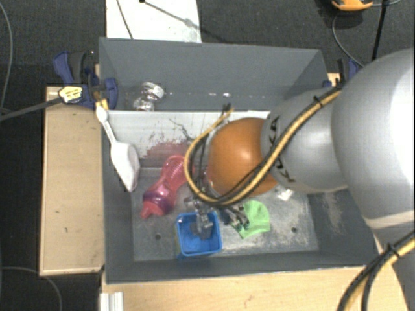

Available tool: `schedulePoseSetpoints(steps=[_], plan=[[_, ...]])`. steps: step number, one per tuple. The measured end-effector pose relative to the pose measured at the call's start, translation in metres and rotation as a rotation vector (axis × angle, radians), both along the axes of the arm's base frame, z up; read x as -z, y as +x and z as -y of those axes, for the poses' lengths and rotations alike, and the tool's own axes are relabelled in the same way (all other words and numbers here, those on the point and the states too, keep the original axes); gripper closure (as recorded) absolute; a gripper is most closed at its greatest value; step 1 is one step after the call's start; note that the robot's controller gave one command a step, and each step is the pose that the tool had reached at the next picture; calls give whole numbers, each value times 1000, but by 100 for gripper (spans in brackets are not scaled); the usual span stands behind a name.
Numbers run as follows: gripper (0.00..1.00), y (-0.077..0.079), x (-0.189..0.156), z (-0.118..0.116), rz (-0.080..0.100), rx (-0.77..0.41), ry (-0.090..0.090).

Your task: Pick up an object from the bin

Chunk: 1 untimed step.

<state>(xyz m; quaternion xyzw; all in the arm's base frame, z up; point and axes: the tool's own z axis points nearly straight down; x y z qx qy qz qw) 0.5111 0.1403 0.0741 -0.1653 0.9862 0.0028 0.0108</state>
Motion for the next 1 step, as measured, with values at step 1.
schedulePoseSetpoints(steps=[1], plan=[[100, 0, 0, 0, 0, 0, 0]])
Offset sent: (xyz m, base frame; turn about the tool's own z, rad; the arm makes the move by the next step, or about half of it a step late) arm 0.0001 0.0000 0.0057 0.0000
